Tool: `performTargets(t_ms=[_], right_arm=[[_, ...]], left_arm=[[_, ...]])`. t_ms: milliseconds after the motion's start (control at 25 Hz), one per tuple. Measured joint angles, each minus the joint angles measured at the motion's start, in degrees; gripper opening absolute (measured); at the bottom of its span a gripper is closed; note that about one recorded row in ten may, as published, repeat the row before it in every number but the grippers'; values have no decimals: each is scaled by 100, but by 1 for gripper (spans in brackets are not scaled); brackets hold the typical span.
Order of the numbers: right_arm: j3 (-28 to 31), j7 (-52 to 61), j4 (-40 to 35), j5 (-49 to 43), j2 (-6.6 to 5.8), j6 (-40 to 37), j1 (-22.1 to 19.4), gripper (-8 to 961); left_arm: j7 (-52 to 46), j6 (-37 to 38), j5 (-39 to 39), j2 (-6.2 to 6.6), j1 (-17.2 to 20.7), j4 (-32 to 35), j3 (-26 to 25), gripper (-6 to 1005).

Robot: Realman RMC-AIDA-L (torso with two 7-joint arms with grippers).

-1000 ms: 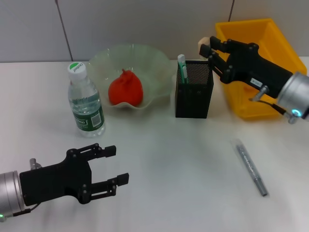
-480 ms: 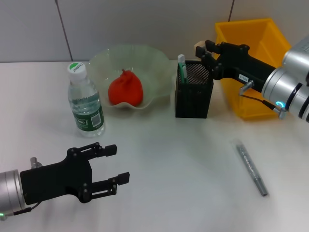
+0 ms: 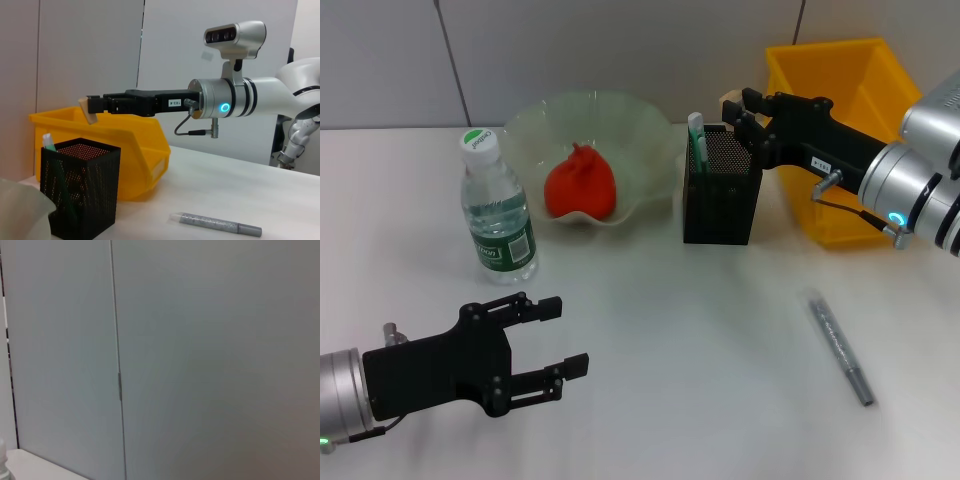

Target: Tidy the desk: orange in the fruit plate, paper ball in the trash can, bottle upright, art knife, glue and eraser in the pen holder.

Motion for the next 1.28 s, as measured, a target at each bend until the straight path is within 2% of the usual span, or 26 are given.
performTargets(t_ms=[200, 600, 800, 1160, 1280], right_arm=[[0, 2, 2, 10, -6, -26, -19, 273], [0, 2, -5, 22, -3, -45, -41, 474], [0, 2, -23, 25, 0, -73, -42, 633], [47, 10, -35, 34, 3, -141, -41, 635], [66, 255, -25, 266, -14, -499, -91, 635]], left_arm=[[-3, 0, -8, 0, -1, 6, -4, 752], [-13, 0, -9, 9, -1, 34, -9, 752], [-22, 0, -9, 9, -1, 36, -9, 752], [-24, 6, -8, 10, -1, 44, -9, 752], [-22, 6, -8, 9, -1, 44, -9, 752]])
